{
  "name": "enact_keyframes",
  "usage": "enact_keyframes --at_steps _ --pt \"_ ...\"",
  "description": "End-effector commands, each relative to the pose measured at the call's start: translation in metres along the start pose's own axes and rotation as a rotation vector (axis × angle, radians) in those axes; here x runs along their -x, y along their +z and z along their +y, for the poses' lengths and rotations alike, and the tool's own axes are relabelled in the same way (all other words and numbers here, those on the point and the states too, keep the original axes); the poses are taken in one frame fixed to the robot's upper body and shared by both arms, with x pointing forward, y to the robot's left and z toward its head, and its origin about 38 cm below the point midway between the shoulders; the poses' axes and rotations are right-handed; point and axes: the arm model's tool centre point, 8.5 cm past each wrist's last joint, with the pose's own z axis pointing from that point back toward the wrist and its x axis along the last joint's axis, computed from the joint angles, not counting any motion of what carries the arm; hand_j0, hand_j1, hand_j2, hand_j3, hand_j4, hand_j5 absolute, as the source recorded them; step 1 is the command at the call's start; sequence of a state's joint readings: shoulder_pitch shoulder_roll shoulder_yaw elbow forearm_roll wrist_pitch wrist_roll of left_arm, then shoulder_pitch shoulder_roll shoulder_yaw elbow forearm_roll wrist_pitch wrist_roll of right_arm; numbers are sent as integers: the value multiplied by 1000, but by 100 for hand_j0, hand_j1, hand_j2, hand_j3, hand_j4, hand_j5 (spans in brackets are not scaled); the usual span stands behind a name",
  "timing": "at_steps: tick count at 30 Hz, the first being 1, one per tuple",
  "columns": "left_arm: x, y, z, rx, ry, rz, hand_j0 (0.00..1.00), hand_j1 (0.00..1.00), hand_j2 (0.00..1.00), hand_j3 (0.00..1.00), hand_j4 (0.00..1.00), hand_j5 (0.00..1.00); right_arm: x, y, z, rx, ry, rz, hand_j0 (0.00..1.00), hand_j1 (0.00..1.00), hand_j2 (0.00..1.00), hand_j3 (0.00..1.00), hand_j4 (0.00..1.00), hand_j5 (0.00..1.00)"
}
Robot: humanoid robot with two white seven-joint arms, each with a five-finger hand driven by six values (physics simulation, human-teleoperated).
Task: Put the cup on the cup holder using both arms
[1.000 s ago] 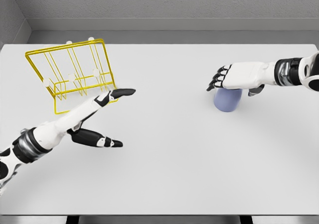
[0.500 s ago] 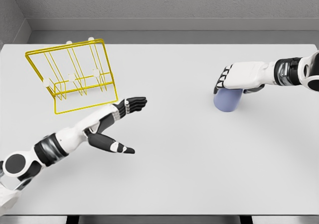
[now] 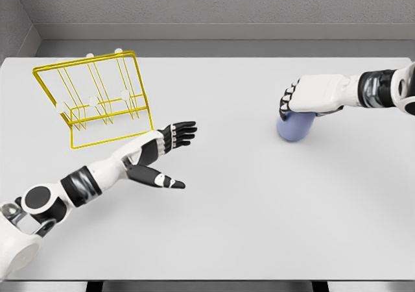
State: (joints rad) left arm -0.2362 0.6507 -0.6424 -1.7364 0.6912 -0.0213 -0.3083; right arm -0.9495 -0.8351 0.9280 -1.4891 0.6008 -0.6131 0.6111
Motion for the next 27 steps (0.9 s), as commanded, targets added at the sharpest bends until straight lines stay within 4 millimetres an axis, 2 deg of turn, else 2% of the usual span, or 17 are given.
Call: enact_keyframes --at_steps 1,5,8,13,22,27 --pt "9 0 3 -12 30 32 100 100 100 100 100 100 -5 11 -5 6 31 -1 61 61 61 61 61 61" --pt "17 -2 2 -13 39 41 100 100 100 100 100 100 -26 19 -17 24 102 -35 61 61 61 61 61 61" --pt "17 -2 3 -14 34 43 100 100 100 100 100 100 -48 21 -34 60 171 -78 61 61 61 61 61 61" --pt "16 -2 5 -18 29 41 100 100 100 100 100 100 -51 17 -35 45 217 -65 61 61 61 61 61 61" --pt "13 -15 6 -76 56 19 100 100 100 100 100 100 -72 -10 -55 102 238 -138 61 61 61 61 61 61" --pt "14 -15 9 -83 59 22 100 100 100 100 100 100 -85 -25 -68 144 248 -182 61 61 61 61 61 61"
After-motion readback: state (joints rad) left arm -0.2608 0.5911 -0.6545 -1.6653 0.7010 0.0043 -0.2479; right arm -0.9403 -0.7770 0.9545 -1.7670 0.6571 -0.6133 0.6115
